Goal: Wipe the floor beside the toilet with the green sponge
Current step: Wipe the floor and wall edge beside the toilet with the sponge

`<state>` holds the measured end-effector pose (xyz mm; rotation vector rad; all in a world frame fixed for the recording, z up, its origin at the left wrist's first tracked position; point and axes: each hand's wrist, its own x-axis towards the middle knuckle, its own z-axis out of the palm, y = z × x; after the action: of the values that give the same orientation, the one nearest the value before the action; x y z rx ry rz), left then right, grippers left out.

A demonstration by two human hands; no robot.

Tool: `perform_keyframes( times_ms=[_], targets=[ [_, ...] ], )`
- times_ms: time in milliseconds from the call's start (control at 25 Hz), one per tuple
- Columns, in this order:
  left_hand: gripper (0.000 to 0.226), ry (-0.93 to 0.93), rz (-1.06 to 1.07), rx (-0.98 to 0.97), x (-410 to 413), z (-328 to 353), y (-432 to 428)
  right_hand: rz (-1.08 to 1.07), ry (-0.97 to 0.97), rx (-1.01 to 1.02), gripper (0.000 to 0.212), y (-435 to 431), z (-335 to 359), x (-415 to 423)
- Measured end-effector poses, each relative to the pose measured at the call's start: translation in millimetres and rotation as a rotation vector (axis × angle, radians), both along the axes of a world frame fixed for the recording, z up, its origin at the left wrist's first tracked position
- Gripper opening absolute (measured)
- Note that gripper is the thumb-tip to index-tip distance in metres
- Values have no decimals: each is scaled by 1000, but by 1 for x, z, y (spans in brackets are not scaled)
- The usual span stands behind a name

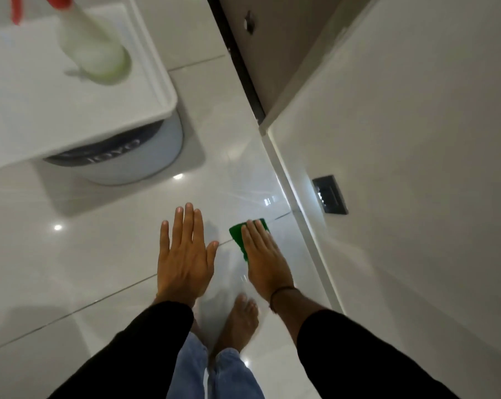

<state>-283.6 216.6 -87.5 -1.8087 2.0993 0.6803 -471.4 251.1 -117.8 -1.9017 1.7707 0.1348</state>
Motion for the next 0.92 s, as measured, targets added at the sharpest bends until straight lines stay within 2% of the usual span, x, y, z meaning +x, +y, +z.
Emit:
perform_keyframes(
  times_ms=[120, 320, 560, 720, 920],
  targets=[
    [77, -7, -19, -36, -19, -65, -17, -14, -4, -44, 75, -22, -65, -20],
    [79, 46, -30, -163, -45, -169, -65, -3, 15, -150, 73, -93, -153, -54],
    [79, 61, 1, -222, -63, -273, -78, 89, 75, -266, 69, -176, -223, -77],
    [81, 65, -27, -339, -55, -315, -66, 93, 86, -286, 70, -184, -255, -84],
    [82, 104, -28, -432, -53, -326, -65, -49, 64, -291, 75, -197, -259, -85]
  ],
)
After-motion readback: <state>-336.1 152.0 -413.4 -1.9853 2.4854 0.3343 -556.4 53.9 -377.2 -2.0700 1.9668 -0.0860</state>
